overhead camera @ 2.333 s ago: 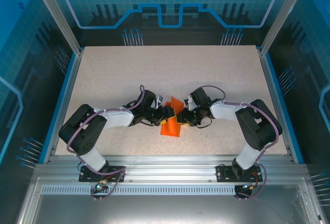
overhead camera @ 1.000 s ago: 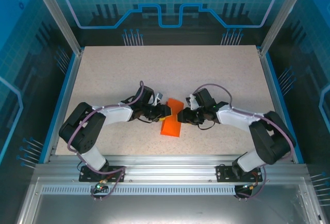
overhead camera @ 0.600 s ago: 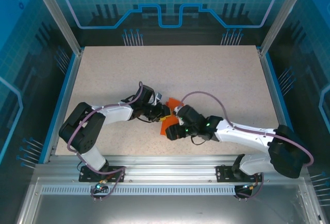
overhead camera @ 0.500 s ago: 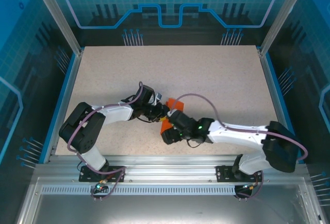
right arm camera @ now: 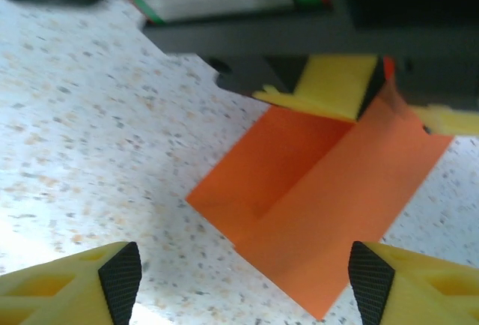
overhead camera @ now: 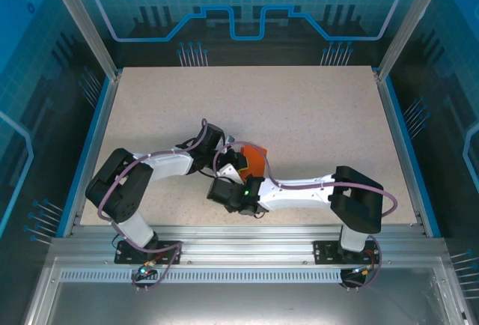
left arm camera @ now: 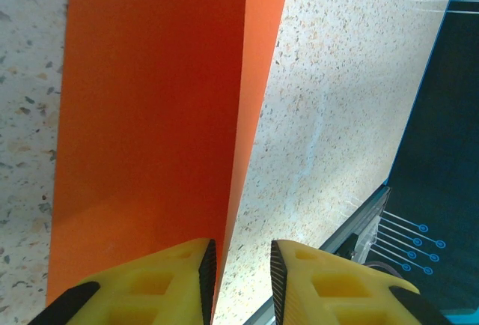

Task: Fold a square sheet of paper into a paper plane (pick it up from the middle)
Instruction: Fold the triangle a second time at the center of the table.

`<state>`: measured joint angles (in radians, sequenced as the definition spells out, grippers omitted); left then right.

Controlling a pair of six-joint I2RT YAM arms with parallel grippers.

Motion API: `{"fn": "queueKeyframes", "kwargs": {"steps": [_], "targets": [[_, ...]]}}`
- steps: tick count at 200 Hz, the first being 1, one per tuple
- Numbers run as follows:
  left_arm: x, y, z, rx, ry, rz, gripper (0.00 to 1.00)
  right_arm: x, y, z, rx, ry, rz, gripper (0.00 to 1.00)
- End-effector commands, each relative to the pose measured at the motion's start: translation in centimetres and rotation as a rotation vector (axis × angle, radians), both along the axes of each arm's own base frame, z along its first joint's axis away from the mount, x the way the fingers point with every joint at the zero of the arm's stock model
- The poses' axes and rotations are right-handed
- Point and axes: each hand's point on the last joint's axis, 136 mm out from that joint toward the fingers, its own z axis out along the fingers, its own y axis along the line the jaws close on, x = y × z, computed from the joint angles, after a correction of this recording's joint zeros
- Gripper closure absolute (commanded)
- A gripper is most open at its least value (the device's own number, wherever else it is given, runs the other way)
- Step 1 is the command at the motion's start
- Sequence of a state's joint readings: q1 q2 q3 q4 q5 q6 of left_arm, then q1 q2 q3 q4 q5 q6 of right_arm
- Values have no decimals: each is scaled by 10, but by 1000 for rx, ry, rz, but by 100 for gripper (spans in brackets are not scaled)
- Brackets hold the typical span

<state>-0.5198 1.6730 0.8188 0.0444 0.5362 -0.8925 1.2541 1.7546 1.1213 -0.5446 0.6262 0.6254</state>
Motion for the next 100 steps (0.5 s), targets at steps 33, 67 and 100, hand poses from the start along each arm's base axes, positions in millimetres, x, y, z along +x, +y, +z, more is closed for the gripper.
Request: {"fn": "queueKeyframes", "kwargs": {"steps": [33, 67, 100], "targets": [[2, -2, 10, -17, 15, -4, 70, 5, -8, 7, -60, -64, -46, 42], [1, -1, 9, -12, 19, -2, 70, 8, -10, 19, -44, -89, -52, 56], [2, -1, 9, -7, 18, -1, 69, 7, -10, 22, -19, -68, -29, 70]]}}
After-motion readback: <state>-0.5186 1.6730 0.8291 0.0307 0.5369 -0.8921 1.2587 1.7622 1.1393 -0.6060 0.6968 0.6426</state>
